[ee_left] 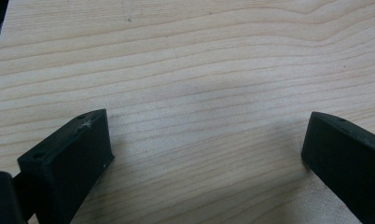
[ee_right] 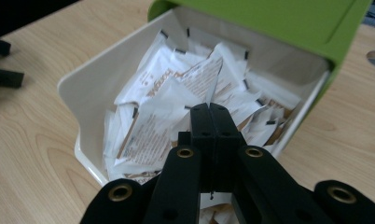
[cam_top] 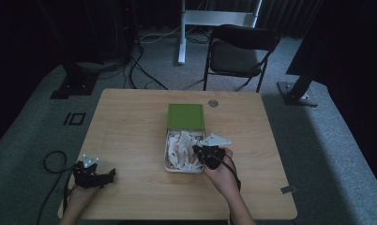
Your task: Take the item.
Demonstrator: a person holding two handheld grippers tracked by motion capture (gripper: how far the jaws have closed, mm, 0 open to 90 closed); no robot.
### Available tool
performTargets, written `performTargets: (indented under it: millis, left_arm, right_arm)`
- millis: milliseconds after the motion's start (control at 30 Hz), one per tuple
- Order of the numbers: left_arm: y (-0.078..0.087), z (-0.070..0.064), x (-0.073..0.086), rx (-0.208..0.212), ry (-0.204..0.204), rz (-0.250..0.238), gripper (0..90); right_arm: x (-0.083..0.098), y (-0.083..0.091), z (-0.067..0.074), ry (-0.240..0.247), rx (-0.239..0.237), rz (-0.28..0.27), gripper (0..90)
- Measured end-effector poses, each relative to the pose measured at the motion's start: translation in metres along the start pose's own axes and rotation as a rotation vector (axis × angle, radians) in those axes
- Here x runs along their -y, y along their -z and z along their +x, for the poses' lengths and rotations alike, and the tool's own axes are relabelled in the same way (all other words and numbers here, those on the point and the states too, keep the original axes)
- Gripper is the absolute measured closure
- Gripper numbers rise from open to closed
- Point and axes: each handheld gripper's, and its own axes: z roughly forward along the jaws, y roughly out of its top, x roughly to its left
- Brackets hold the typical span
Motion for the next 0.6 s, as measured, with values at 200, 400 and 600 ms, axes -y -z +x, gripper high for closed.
performTargets:
  millis: [200,400,600]
  left_arm:
    - [0.0,0.0,0.0,0.0,0.003,-0.002,2.3]
    - [0.0,0.0,0.0,0.0,-0.003,0.001,2.4]
    - [0.0,0.0,0.0,0.0,0.001,-0.002,2.3]
  right_arm:
    - [-0.007,0.011,-0.006,-0.022,-0.008,-0.046,90.0]
    - [-0.013,0.021,-0.014,-0.043,-0.011,-0.089,90.0]
    - [-0.018,0.031,-0.024,-0.068,-0.007,-0.143,90.0]
